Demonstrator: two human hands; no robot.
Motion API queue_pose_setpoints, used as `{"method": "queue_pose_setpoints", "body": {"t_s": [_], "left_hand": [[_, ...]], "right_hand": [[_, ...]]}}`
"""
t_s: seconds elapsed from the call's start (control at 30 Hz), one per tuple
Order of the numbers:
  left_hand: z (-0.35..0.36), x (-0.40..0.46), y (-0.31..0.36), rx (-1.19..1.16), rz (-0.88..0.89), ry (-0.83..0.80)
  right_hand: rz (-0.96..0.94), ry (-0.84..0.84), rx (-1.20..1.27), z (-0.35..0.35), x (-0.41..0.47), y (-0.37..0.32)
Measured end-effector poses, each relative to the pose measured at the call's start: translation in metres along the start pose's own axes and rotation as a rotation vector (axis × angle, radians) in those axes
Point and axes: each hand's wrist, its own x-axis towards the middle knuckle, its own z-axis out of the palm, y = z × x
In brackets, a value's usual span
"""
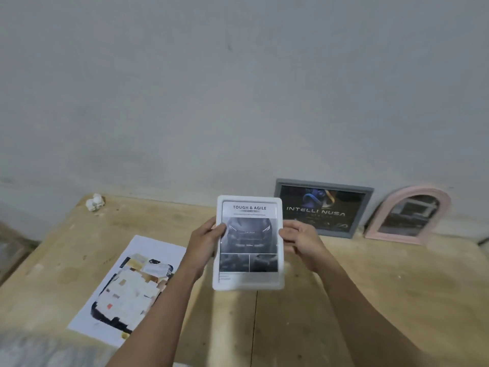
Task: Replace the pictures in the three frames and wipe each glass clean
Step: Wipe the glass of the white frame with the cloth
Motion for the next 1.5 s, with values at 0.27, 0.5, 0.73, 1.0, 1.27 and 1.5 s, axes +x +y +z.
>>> {"method": "queue_pose_setpoints", "body": {"t_s": [0.27, 0.5, 0.73, 1.0, 1.27, 1.5], "left_hand": [[0.114, -0.028, 0.012, 0.223, 0.05, -0.452], [0.266, -0.039, 0.028, 0.292, 0.157, -0.632], [0.441, 0.0, 0.034, 0.373, 0.237, -0.744], [0.623, 0.072, 0.037, 0.405, 0.206, -0.781], [0.723, 0.117, 0.021, 0.62, 0.405, -0.642], [0.75, 0.131, -0.002, 0.709, 0.43, -0.541]], "right_hand": [[-0.044, 0.408, -0.008, -0.118, -0.125, 0.017], [-0.106, 0.644, 0.013, -0.234, -0.193, 0.018], [-0.126, 0.835, 0.092, -0.375, -0.193, 0.015], [-0.073, 0.951, 0.122, -0.541, -0.13, 0.006], [-0.069, 1.036, 0.142, -0.628, -0.078, 0.024], [-0.139, 1.07, 0.229, -0.629, -0.063, 0.028]]}}
